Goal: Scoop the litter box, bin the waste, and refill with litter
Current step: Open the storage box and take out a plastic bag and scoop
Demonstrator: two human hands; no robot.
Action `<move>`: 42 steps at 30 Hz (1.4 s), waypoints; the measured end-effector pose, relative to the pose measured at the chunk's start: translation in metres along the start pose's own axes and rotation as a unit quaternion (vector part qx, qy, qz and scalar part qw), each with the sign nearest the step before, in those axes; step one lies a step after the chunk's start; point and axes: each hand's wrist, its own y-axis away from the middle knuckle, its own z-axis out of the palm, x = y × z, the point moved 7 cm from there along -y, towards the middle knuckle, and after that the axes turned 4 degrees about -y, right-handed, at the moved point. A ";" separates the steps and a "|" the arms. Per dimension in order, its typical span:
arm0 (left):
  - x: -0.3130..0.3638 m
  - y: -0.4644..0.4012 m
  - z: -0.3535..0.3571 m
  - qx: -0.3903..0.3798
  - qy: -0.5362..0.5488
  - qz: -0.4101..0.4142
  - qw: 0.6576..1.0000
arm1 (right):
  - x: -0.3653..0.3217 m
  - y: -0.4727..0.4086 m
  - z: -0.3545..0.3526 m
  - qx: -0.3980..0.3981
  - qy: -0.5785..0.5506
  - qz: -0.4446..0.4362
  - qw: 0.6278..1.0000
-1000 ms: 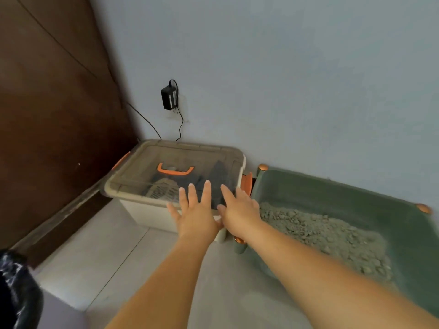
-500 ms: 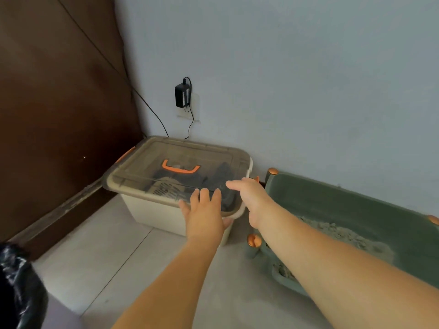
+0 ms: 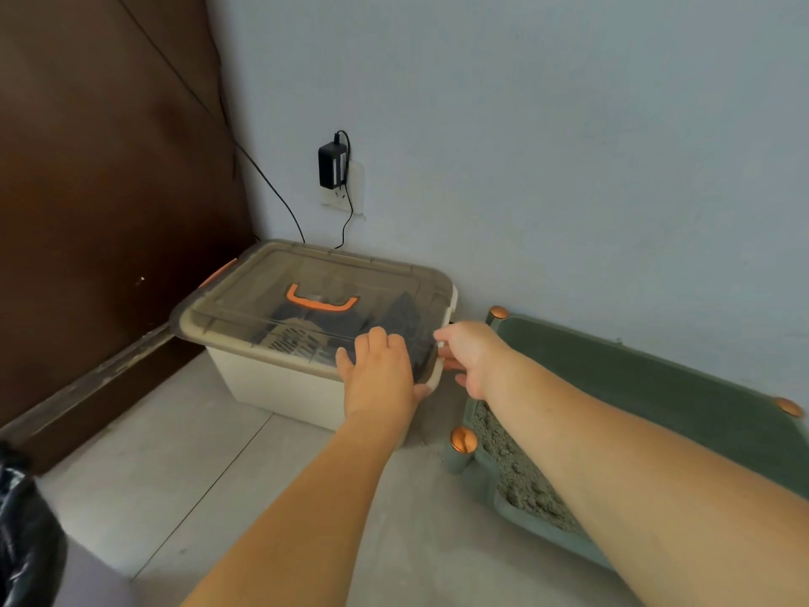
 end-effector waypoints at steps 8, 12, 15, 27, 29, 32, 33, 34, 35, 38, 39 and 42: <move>0.006 -0.010 -0.005 -0.026 -0.029 0.039 0.999 | 0.012 -0.012 -0.010 0.023 -0.007 0.010 1.000; 0.007 -0.016 -0.016 -0.012 -0.016 0.045 0.999 | 0.009 -0.017 -0.009 0.021 0.021 -0.011 0.999; 0.007 -0.017 -0.027 0.005 0.008 0.050 0.999 | 0.004 -0.020 -0.004 0.005 -0.007 -0.016 1.000; -0.003 0.008 -0.060 0.085 0.085 0.126 0.985 | -0.016 0.003 0.026 -0.171 -0.303 -0.069 0.935; 0.000 0.016 -0.065 0.102 0.077 0.155 0.980 | -0.018 0.009 0.021 -0.186 -0.316 -0.087 0.926; 0.005 0.027 -0.074 0.154 0.032 0.175 0.972 | -0.020 0.019 0.013 -0.207 -0.326 -0.103 0.917; 0.007 0.032 -0.077 0.168 0.013 0.179 0.969 | -0.021 0.023 0.011 -0.214 -0.325 -0.109 0.915; 0.008 0.035 -0.078 0.173 -0.001 0.177 0.969 | -0.022 0.026 0.010 -0.218 -0.322 -0.114 0.914; 0.007 0.038 -0.079 0.181 -0.008 0.173 0.968 | -0.022 0.029 0.011 -0.220 -0.319 -0.118 0.914; -0.001 0.046 -0.079 0.193 -0.029 0.158 0.968 | -0.024 0.036 0.019 -0.233 -0.305 -0.118 0.916; -0.006 0.048 -0.076 0.192 -0.033 0.148 0.970 | -0.024 0.038 0.023 -0.238 -0.298 -0.118 0.917; -0.025 0.053 -0.068 0.192 -0.030 0.123 0.973 | -0.024 0.045 0.042 -0.243 -0.276 -0.120 0.922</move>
